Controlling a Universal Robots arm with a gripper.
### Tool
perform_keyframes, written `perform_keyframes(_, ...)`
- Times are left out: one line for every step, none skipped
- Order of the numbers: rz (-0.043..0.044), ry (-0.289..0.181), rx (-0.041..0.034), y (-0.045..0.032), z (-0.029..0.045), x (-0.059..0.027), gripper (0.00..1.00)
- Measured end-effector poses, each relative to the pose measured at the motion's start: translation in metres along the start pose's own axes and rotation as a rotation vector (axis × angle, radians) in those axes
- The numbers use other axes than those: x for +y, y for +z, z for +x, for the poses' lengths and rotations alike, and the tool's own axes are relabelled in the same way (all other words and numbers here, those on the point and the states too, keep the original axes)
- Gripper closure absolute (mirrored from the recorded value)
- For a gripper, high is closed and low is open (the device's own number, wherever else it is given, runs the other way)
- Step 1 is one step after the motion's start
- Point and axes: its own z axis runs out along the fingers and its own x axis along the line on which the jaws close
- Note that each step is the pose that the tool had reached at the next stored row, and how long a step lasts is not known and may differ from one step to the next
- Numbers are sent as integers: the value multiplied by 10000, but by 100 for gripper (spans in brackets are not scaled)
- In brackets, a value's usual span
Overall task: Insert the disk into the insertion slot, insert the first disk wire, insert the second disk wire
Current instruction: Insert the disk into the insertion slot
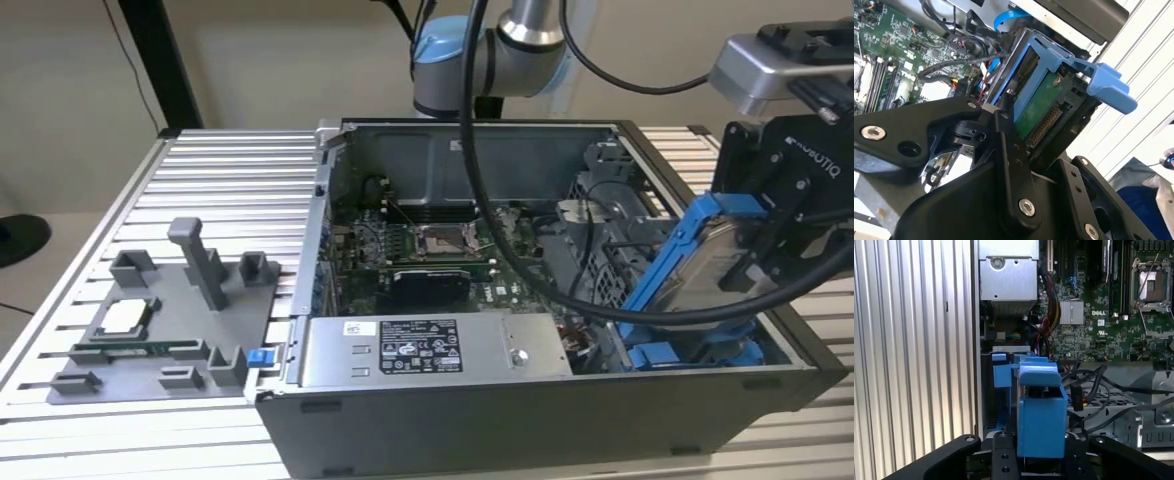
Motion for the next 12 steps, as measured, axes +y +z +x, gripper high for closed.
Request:
perform_keyframes(0, 0, -3, 14, 1, 0, 100)
perform_keyframes(0, -1, -8, 30, 2, 0, 100)
perform_keyframes(-1, -1, -12, 49, 3, 0, 100)
perform_keyframes(0, -1, -17, 66, 4, 0, 100)
perform_keyframes(0, -1, -20, 85, 5, 0, 100)
perform_keyframes(-1, -1, -21, 103, 6, 0, 100)
perform_keyframes(-1, -1, -22, 121, 7, 0, 100)
perform_keyframes(-1, -1, -22, 139, 8, 0, 100)
perform_keyframes(-1, -1, -23, 158, 9, 0, 100)
perform_keyframes(-1, -1, -22, 176, 10, 0, 100)
perform_keyframes(-1, -1, -22, 194, 12, 0, 100)
perform_keyframes(-1, -1, -22, 213, 13, 0, 100)
